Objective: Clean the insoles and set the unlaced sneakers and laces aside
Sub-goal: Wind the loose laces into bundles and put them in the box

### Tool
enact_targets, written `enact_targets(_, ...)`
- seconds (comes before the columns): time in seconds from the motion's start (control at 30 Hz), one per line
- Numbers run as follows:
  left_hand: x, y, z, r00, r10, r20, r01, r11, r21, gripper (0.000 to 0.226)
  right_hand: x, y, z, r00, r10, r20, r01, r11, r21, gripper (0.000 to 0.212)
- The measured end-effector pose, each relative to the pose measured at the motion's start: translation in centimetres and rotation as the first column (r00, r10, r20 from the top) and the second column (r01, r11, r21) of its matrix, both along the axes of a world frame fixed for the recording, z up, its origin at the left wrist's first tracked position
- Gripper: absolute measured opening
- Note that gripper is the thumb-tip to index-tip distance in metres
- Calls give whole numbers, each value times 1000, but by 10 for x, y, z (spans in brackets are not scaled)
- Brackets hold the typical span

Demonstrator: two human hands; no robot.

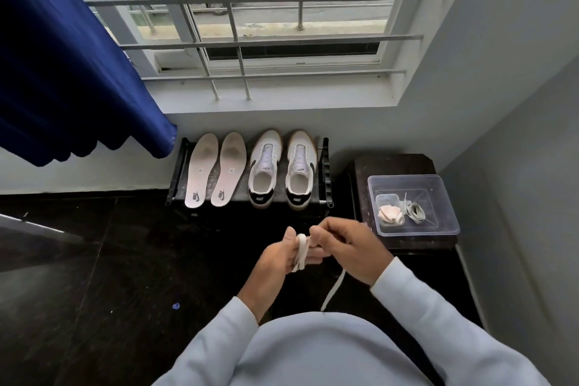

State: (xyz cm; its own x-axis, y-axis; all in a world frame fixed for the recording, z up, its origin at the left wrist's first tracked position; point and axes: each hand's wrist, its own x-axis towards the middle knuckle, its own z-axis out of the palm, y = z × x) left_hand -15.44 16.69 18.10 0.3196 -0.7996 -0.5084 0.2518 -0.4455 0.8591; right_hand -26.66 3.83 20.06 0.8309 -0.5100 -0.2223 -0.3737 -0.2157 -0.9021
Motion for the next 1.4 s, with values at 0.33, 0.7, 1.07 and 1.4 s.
enact_targets(0.33,-1,5,18,938,69,-339,-132,977,-166,80,-5,1,-42,998,53,-23,-42,934,354,22)
enact_targets(0.7,2,3,3,996,83,36,-83,997,-7,56,-9,2,-7,993,111,47,-117,816,567,38)
enact_targets(1.07,0,8,30,940,73,-334,-145,970,-195,79,10,-1,-29,999,48,-19,-31,859,510,37)
enact_targets(1.4,3,12,0,983,184,30,-182,982,-40,64,-9,19,-7,979,204,22,-194,888,417,39)
